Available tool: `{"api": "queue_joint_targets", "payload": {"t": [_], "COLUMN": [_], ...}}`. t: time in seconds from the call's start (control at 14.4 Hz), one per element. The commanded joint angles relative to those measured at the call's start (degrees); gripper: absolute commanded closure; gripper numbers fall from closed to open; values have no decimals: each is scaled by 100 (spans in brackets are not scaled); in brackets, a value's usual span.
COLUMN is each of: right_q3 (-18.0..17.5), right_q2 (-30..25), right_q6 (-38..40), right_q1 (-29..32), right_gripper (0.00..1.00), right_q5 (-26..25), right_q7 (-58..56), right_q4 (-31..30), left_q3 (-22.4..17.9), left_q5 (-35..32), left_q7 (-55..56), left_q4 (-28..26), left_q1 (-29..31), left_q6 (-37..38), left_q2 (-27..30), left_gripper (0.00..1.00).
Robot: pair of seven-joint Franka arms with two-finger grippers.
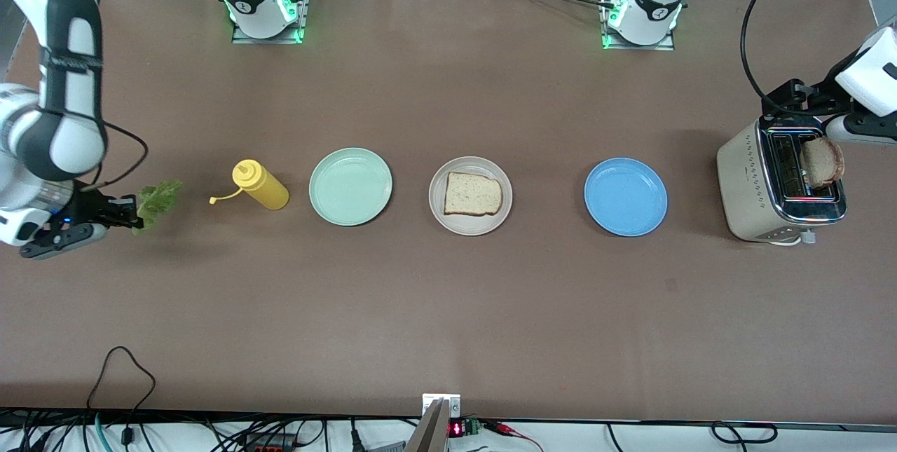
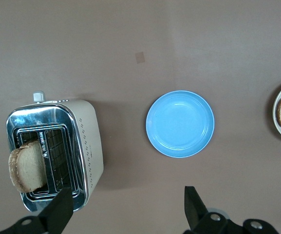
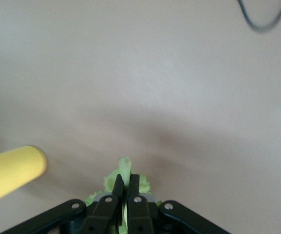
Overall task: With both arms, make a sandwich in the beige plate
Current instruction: 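Lift the lettuce leaf with the right gripper toward the beige plate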
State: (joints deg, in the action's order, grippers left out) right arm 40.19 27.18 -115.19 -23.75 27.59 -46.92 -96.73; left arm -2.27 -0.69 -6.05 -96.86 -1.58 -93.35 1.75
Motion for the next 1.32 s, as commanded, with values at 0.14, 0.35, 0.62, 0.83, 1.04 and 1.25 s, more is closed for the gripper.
{"api": "queue_joint_targets", "payload": {"t": [0.14,0.35,0.62,0.83,1.04,1.25], "right_q3": [-47,-29,-38,-55,-73,-125], "right_q2": [-125,-169,-309,-231,76,437], "right_q6": [1382,1902,2114,2053,1869,1316], "right_q1": [-112,-445,-1244,-2008,-2501,-3046], "right_gripper": [100,100,100,100,100,100], "right_q5": [-114,-114,-96,-96,-53,-35], "right_q7": [-107,-106,-54,16,244,271], "right_q4": [1567,2104,2211,2211,2211,2220], "left_q3": [42,42,42,42,42,42], "left_q5": [60,51,51,60,60,60], "left_q7": [25,25,25,34,34,34], "left_q4": [-78,-78,-78,-70,-70,-70], "left_q1": [44,44,44,44,35,44], "left_q6": [1,1,10,10,10,10], "left_q2": [106,106,106,106,106,106], "left_gripper": [0,0,0,0,0,0]}}
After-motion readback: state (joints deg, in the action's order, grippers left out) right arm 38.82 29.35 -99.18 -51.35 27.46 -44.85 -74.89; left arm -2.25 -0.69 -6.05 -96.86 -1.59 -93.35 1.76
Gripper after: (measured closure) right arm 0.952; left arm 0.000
